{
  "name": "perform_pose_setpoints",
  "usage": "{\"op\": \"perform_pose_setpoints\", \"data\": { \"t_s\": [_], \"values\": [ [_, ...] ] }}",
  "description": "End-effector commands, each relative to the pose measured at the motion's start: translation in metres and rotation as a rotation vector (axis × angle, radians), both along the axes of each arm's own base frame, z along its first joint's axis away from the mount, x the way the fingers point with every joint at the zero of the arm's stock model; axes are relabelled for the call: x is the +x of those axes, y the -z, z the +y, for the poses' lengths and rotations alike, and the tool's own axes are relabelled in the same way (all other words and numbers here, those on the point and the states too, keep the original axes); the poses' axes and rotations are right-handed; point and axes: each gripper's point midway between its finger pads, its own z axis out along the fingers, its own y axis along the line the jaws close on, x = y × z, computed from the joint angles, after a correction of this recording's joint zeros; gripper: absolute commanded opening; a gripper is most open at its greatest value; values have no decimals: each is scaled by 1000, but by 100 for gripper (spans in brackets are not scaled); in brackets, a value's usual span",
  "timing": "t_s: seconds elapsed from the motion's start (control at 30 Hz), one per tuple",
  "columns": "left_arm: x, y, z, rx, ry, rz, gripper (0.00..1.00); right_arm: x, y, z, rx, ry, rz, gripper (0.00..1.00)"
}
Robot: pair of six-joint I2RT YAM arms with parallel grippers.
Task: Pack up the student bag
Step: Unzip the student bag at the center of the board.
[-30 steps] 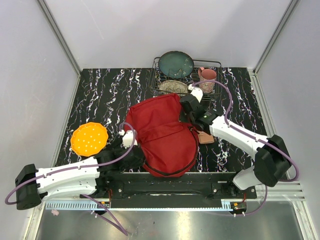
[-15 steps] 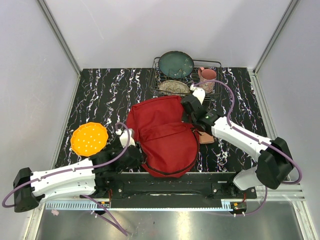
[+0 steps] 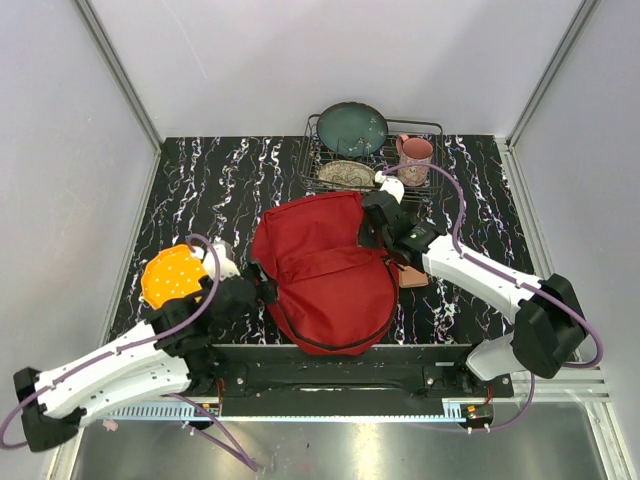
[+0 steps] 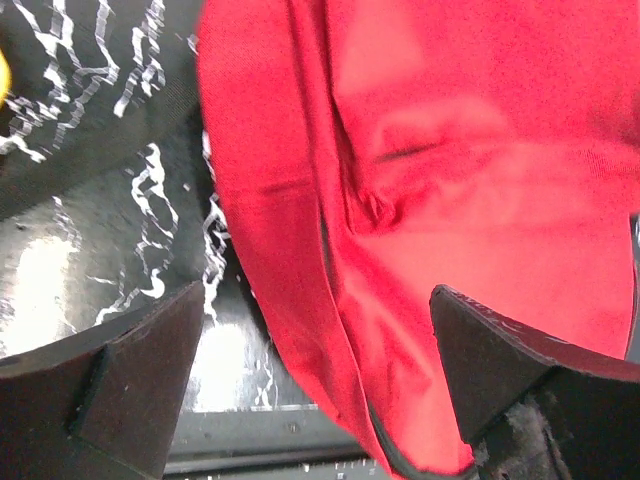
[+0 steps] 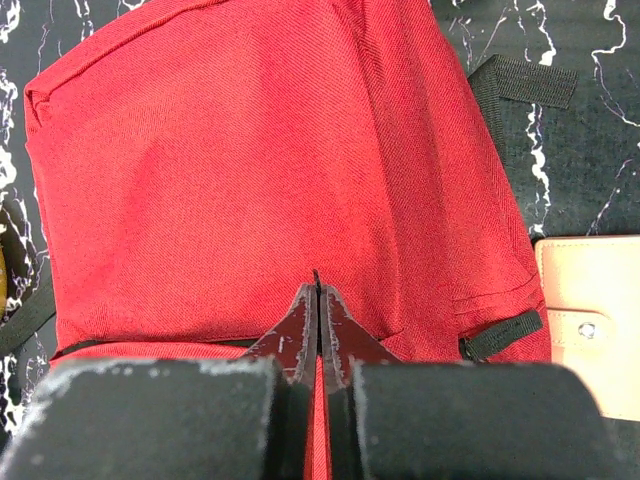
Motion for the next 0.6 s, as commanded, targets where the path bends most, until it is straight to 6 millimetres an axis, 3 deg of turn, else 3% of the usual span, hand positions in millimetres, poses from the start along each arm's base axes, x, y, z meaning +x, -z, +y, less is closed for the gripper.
{"op": "perform_pose_setpoints", "data": {
  "t_s": [0.0, 0.07, 0.13, 0.17, 0.23, 0.27, 0.43, 0.47, 0.53, 0.57],
  "values": [
    [22, 1, 13, -4, -27, -20, 99, 1, -12, 13, 58, -27, -25, 0],
    [35, 2, 9, -70, -6, -17, 99, 0, -13, 15, 68, -36, -23, 0],
    [40, 17, 8, -76, 27, 13, 99, -2, -14, 17, 74, -46, -17, 0],
    [49, 14, 4, -136, 46, 9, 99, -3, -14, 17, 79, -47, -14, 0],
    [52, 26, -6, -159, 108, 38, 99, -4, -15, 18, 88, -56, -10, 0],
    [58, 19, -16, -214, 148, 13, 99, -4, -17, 19, 94, -59, -11, 0],
    [59, 36, -47, -317, 259, 45, 94, -8, -17, 28, 106, -100, 2, 0],
    [61, 27, -58, -369, 303, 9, 92, -7, -20, 32, 112, -104, -3, 0],
    [58, 38, -63, -399, 315, 36, 87, -9, -17, 40, 97, -115, 1, 0],
    [58, 33, -68, -422, 337, 19, 86, -8, -21, 44, 101, -119, -4, 0]
  ]
}}
